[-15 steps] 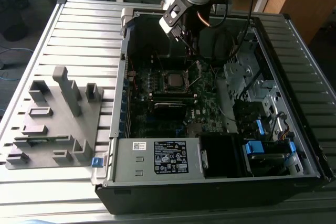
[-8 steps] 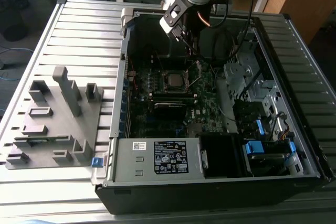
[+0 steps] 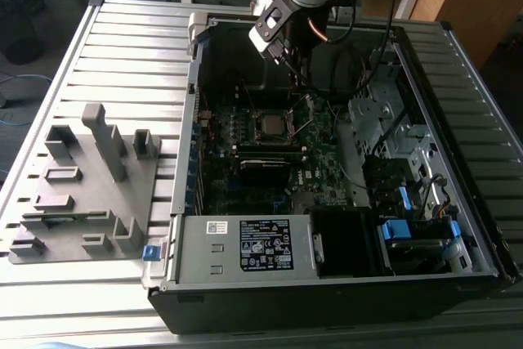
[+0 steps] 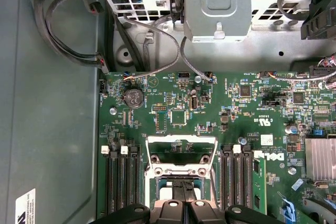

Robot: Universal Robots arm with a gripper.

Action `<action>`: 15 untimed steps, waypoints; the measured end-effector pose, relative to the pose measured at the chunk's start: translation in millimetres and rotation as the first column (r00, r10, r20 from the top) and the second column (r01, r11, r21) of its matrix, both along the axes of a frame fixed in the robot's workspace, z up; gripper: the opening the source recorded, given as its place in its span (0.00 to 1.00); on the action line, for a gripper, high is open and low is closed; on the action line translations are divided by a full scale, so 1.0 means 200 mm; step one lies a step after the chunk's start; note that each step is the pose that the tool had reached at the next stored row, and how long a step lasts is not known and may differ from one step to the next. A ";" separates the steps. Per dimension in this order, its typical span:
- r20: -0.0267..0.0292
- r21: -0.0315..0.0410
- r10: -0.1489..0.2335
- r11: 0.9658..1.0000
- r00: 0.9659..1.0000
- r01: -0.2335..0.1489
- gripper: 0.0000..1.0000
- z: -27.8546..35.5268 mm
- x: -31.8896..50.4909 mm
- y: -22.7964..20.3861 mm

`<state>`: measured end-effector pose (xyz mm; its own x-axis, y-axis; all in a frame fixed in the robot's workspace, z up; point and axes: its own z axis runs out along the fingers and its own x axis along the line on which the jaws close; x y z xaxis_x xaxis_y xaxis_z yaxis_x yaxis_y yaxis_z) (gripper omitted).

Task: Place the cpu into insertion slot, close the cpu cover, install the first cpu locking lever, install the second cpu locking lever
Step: 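Close the cpu cover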

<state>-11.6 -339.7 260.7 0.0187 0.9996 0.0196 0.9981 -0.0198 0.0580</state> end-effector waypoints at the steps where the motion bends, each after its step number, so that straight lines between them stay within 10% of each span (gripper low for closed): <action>1: 0.000 0.000 0.000 1.000 1.000 0.000 0.11 0.000 0.000 0.000; 15: -0.004 0.000 0.000 1.000 1.000 0.000 0.11 0.000 0.034 0.000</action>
<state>-4.9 -339.8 260.8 0.0188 0.9996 0.0195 0.9983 -0.0198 0.0540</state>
